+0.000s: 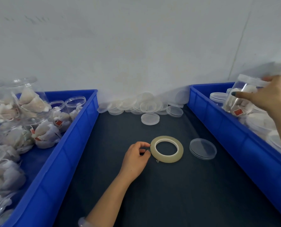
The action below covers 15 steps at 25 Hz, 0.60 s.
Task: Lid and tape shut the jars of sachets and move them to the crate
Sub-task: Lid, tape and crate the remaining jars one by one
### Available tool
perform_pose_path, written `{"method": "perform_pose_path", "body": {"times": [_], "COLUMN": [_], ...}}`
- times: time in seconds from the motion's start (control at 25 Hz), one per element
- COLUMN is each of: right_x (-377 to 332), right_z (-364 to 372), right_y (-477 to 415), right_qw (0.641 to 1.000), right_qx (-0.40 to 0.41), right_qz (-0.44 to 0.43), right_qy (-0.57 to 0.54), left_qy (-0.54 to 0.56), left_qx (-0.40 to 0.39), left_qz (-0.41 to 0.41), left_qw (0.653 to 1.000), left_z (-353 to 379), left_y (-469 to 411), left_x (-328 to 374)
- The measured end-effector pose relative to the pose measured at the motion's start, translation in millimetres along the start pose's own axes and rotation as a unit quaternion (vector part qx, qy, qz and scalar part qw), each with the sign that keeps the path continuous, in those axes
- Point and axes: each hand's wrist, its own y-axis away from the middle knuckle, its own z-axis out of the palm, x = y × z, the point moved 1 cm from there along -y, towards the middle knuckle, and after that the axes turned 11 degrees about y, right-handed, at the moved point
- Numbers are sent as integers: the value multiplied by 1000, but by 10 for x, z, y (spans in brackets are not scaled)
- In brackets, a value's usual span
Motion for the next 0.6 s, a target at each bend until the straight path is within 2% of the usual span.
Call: {"method": "perform_pose_path", "body": {"times": [0.08,0.2,0.48,0.6], "right_x": [-42,-31,121,113], "right_z": [47,231,361,425], "right_y": [25,64,-26,-90], "right_qw": [998,989,983,971], "right_qx": [15,-46,-134,-206], "right_qz": [-20,-61,-30,-35], "right_qy": [49,130,124,118], "left_qy": [0,-3,-24,-46], "left_qx": [2,6,-5,-16], "left_qz": [1,3,22,25], "left_qw": [1000,1000,999,999], "left_z": [-6,-6,4,-12], "left_y": [-3,-9,-12,4], "left_x": [-7,-17,-23,-54]}}
